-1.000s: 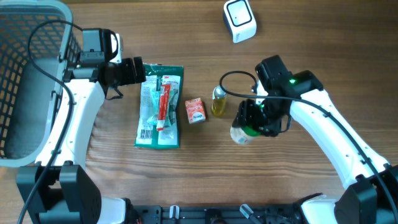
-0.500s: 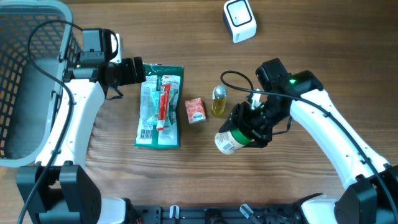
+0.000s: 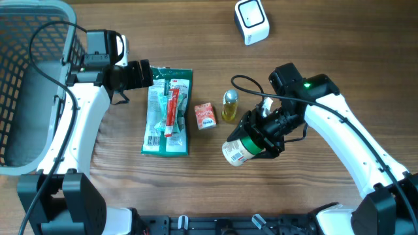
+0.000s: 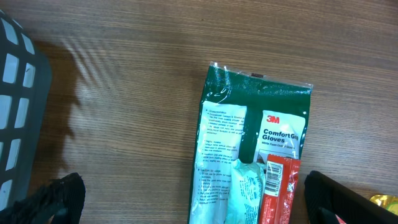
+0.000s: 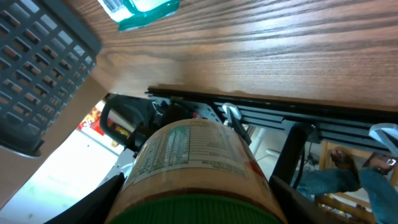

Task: Scan the item barcode
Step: 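Lift the jar and tilt it with the right gripper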

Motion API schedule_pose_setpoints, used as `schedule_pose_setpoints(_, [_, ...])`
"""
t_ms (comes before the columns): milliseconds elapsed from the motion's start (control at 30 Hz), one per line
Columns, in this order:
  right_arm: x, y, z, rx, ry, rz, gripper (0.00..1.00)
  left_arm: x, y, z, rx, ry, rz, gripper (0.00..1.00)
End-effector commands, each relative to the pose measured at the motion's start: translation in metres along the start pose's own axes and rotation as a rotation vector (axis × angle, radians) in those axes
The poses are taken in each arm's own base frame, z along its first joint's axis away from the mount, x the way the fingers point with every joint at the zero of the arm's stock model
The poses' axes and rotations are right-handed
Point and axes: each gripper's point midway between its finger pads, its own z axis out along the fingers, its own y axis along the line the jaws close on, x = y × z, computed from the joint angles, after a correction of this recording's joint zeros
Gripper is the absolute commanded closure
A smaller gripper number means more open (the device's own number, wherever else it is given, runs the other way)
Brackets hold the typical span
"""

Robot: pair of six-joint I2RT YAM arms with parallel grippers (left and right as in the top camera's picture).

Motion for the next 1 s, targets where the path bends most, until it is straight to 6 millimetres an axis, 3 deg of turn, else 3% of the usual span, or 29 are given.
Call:
schedule_pose_setpoints(0, [0.014,0.017,-0.006,-0.085,0.055,-0.003,0.96,-0.004,-0.001,-0.003,0.009,-0.012,0.016,0.0])
schedule_pose_setpoints(467, [0.021,0.026,-0.008,-0.129,0.104,0.098,0.96,-0.004,-0.001,-0.003,0.009,-0.013,0.016,0.0])
schedule_pose_setpoints(600, [0.012,0.023,-0.007,-0.107,0.058,0.079,0.96,-0.004,-0.001,-0.003,0.009,-0.012,0.016,0.0])
schedule_pose_setpoints(667, [-0.004,0.017,-0.006,-0.063,-0.024,0.052,0.96,-0.004,-0.001,-0.003,0.009,-0.012,0.016,0.0])
schedule_pose_setpoints(767, [-0.056,-0.009,-0.016,0.119,-0.313,-0.001,0.96,-0.004,-0.001,-0.003,0.009,-0.013,0.016,0.0])
schedule_pose_setpoints(900, [-0.113,-0.052,-0.061,0.42,-0.701,0.011,0.96,-0.004,-0.001,-0.003,0.009,-0.013,0.016,0.0])
schedule_pose_setpoints(967, [-0.126,-0.056,-0.078,0.5,-0.795,-0.044,0.96,-0.004,-0.001,-0.003,0.009,-0.013,0.016,0.0])
